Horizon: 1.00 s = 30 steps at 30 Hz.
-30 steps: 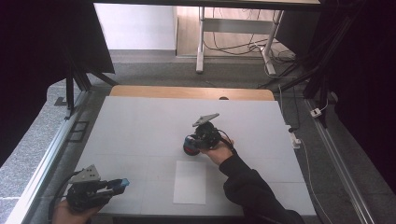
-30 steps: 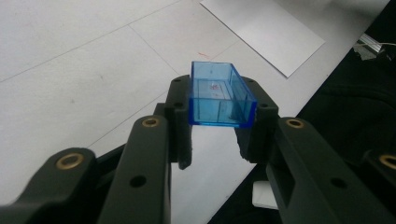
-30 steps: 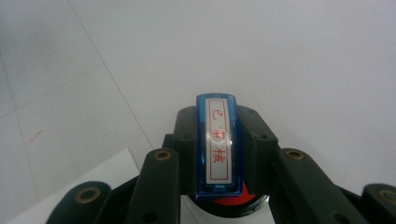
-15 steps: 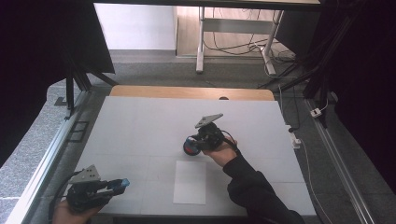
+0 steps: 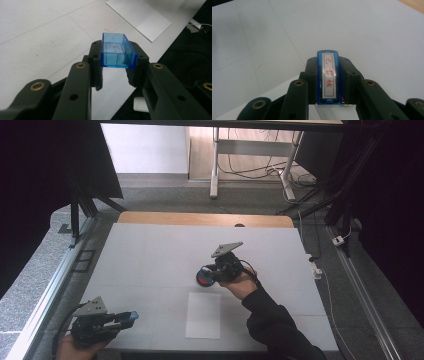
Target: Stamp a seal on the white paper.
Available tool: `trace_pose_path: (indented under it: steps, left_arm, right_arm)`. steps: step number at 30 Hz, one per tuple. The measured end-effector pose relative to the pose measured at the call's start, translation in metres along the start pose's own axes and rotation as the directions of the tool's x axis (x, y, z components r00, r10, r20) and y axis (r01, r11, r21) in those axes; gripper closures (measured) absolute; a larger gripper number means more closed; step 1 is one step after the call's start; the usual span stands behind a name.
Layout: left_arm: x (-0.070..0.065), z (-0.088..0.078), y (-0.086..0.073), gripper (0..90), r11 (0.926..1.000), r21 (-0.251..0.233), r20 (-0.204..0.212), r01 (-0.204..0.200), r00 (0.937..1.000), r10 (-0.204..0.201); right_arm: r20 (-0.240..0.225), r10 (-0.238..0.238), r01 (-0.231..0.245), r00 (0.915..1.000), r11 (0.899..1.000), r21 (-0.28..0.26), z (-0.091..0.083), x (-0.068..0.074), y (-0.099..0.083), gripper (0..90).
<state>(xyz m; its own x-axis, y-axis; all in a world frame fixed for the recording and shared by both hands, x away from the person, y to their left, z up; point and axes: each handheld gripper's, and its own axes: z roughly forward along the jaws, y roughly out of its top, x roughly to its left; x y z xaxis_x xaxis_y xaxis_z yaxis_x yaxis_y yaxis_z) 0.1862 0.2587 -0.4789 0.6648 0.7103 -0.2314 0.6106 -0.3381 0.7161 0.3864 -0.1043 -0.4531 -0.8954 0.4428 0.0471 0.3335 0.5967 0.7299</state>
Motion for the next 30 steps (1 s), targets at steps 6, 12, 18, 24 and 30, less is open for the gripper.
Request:
trace_pose_path:
  steps: [6, 12, 18, 24, 30]
  left_arm:
    - [0.0, 0.0, 0.0, 68.8, 1.0, 0.0, 0.0, 0.0, 1.0, 0.0]
    - [0.0, 0.0, 0.0, 68.7, 1.0, -0.002, -0.001, 0.0, 1.0, 0.0]
    - [0.0, 0.0, 0.0, 68.7, 1.0, -0.002, 0.0, -0.002, 1.0, 0.002]
    - [0.0, 0.0, 0.0, 68.7, 1.0, -0.002, 0.001, -0.002, 1.0, 0.002]
    - [0.0, 0.0, 0.0, 68.7, 1.0, -0.002, 0.002, 0.0, 1.0, 0.0]
  right_arm:
    - [-0.01, -0.003, 0.003, 0.9999, 1.0, -0.009, -0.004, 0.004, 0.0, 71.1]
    - [-0.02, -0.022, 0.022, 0.9996, 1.0, -0.004, -0.009, 0.01, 0.0, 71.1]
    - [-0.036, -0.038, 0.037, 0.9986, 0.999, -0.012, -0.014, 0.016, -0.001, 71.1]
    - [-0.047, -0.031, 0.03, 0.9984, 0.999, -0.025, -0.018, 0.02, -0.002, 71.1]
    - [-0.051, -0.031, 0.03, 0.9982, 0.999, -0.027, -0.023, 0.025, -0.004, 71.1]
